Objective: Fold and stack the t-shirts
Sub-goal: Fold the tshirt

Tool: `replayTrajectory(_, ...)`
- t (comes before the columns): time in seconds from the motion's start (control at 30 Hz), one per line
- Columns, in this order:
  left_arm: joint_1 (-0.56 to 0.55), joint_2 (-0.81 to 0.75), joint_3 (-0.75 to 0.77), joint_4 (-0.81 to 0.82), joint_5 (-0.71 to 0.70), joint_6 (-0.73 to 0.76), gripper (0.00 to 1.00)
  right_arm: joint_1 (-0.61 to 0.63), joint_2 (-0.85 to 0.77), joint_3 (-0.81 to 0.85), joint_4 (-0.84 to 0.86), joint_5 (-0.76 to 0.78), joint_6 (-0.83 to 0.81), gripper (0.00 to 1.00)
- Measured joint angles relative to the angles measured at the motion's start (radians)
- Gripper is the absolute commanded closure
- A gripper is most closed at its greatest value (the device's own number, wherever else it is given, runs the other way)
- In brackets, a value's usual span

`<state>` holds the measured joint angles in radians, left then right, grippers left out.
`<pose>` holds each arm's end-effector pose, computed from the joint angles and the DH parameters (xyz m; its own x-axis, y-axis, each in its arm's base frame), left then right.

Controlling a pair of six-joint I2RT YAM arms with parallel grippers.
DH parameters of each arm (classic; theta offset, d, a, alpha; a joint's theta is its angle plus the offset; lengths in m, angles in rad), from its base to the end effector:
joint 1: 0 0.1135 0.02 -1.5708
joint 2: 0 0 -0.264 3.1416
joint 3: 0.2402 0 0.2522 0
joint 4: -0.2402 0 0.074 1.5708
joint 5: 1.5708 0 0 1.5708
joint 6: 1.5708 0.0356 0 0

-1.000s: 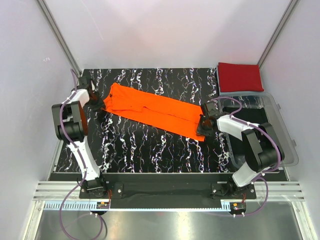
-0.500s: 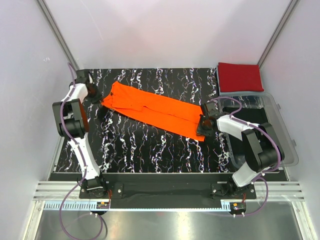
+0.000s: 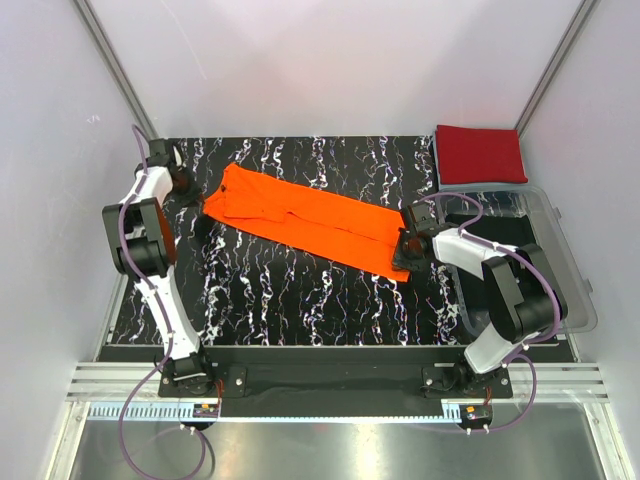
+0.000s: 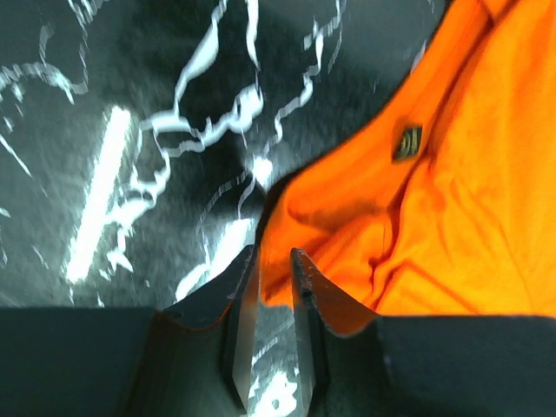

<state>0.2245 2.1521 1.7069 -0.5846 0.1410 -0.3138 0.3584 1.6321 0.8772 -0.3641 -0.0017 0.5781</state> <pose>0.4575 0.0993 0.1892 -0.7486 -0.4844 -0.4527 -0.4005 0.8745 -0.2736 0.2842 0.1065 0.1542 -0.8976 0.2473 -0.3648 0.1660 0.9565 0.2398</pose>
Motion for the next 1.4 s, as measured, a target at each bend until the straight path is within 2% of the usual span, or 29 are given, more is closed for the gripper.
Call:
replayTrajectory(0.4,0.0,-0.078,-0.132,0.013,0.068,0.032,0.68,0.0,0.006,0.007,-0.001,-0.001,-0.006,0.92)
replayTrajectory(1.1,0.0,-0.052,-0.128,0.027,0.057,0.048,0.78,0.0,0.021,0.023,0.0,-0.002,-0.018,0.92)
replayTrajectory(1.2,0.0,-0.035,-0.114,0.027,0.056,0.047,0.77,0.0,0.021,0.023,0.0,-0.002,-0.02,0.92)
replayTrajectory(1.27,0.0,-0.024,-0.102,0.026,0.056,0.047,0.73,0.0,0.021,0.023,0.0,-0.002,-0.021,0.92)
replayTrajectory(1.4,0.0,-0.013,-0.086,0.026,0.056,0.047,0.73,0.0,0.021,0.023,0.0,-0.002,-0.024,0.92)
